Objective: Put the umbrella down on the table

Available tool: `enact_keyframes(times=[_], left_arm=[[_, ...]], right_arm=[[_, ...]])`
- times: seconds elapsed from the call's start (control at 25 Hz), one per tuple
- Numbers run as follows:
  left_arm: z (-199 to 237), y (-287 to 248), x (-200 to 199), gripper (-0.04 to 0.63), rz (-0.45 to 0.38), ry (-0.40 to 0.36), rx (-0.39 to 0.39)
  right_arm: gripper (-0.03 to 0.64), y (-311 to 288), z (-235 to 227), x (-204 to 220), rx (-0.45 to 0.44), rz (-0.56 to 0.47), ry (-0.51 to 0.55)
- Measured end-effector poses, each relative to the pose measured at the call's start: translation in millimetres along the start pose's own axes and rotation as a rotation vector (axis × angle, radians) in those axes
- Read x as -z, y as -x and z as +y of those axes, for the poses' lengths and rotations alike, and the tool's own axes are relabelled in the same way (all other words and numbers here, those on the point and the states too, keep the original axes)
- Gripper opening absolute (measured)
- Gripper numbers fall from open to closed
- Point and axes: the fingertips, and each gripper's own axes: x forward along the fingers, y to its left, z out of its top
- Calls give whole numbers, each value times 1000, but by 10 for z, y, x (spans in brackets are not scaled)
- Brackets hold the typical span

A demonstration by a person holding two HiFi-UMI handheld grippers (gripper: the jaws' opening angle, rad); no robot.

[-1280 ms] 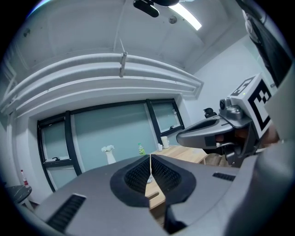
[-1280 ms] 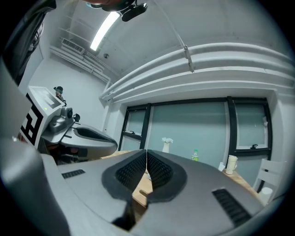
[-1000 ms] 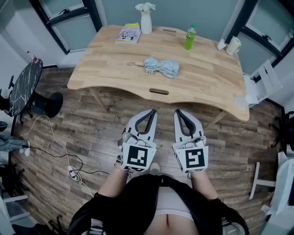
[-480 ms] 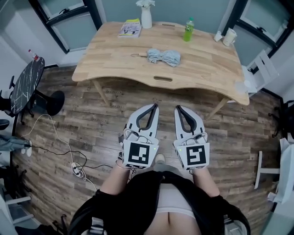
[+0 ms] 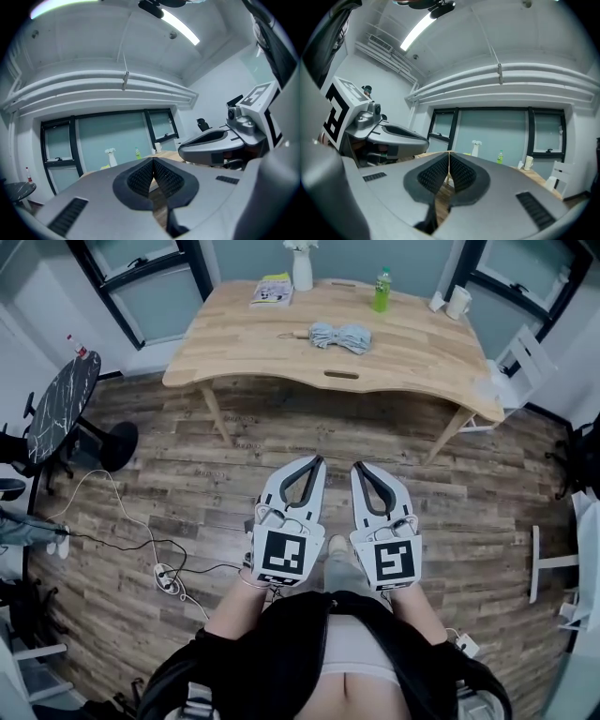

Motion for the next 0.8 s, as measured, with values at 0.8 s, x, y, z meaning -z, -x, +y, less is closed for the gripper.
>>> enact_keyframes(times=[0.8], left_arm=[[-645, 1259, -119, 6, -35, -10, 61]], right_arm=[[29, 1111, 853, -276, 53, -23, 20]])
